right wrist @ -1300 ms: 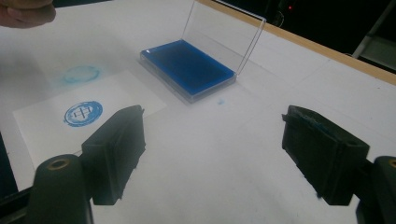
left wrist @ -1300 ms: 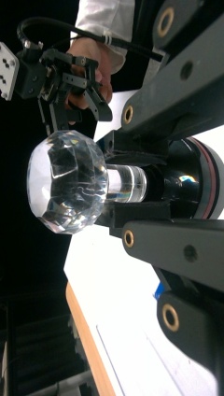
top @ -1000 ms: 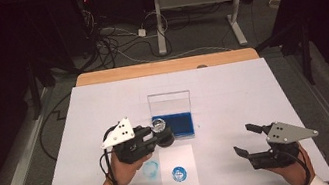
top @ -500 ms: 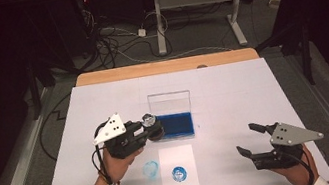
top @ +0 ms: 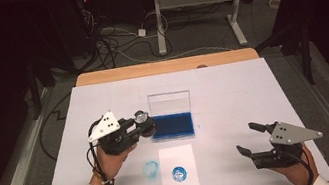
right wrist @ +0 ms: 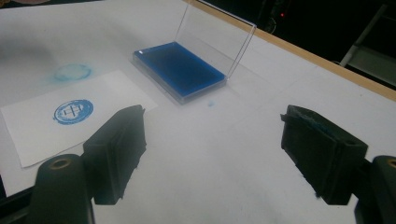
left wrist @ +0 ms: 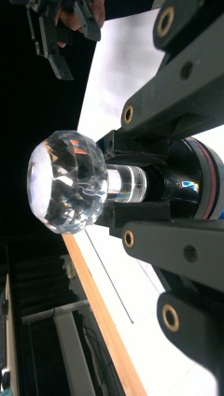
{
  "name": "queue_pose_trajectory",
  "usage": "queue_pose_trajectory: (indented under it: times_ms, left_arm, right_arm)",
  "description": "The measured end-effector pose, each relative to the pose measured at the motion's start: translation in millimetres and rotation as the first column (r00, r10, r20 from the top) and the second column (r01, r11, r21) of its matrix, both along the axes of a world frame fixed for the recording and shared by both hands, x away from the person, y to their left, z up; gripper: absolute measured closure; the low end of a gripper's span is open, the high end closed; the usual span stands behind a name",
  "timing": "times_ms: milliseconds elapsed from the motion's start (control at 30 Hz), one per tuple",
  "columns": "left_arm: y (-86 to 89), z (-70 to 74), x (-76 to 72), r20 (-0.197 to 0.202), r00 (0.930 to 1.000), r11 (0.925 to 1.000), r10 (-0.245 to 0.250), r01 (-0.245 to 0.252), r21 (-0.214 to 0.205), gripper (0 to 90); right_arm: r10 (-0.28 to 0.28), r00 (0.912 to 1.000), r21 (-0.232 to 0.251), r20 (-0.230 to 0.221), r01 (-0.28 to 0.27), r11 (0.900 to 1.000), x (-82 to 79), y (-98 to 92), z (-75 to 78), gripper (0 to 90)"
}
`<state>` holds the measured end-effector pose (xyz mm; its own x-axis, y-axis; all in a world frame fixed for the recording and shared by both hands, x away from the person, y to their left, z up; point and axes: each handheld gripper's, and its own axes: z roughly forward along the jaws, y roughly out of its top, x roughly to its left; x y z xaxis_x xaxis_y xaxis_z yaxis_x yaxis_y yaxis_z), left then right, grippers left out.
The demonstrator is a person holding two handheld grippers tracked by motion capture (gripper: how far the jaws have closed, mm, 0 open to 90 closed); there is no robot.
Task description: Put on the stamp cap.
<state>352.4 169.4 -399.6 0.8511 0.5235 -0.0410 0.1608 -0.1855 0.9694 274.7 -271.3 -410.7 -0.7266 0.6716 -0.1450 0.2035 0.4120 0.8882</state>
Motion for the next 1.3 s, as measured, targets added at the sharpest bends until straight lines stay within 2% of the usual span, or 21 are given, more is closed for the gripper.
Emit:
queue_pose_trajectory:
  times_ms: [667, 733, 967, 1200, 1267, 1300]
  left_arm:
    - [14.3, -12.3, 16.8, -0.007, 0.9965, 0.9953, 0.084, -0.083, 0.049, 71.8]
    - [15.7, -14.9, 19.5, -0.017, 0.9958, 0.9948, 0.090, -0.089, 0.049, 71.8]
    - [18.1, -24.1, 28.8, -0.029, 0.9916, 0.9882, 0.126, -0.123, 0.091, 71.8]
    - [17.5, -32.7, 37.7, -0.054, 0.9893, 0.9837, 0.136, -0.128, 0.127, 71.7]
    - [17.8, -34.9, 40.0, -0.063, 0.9891, 0.9854, 0.134, -0.126, 0.114, 71.7]
    - [17.0, -35.8, 41.3, -0.060, 0.9885, 0.9835, 0.139, -0.131, 0.125, 71.7]
  right_arm:
    - [0.012, 0.9999, -0.020, -0.004, -0.012, 0.9997, 2.8, 3.9, -3.0, 21.7]
    - [0.013, 0.9999, -0.018, -0.005, -0.014, 0.9997, 3.5, 3.9, -3.4, 21.6]
    - [0.015, 0.9999, -0.022, -0.008, -0.015, 0.9996, 4.5, 5.4, -4.8, 21.7]
    - [0.020, 0.9997, -0.031, -0.018, -0.020, 0.9993, 5.5, 7.1, -6.7, 21.7]
    - [0.022, 0.9995, -0.032, -0.020, -0.023, 0.9992, 5.8, 7.8, -7.4, 21.8]
    - [0.022, 0.9996, -0.033, -0.020, -0.022, 0.9992, 5.6, 8.0, -7.4, 21.8]
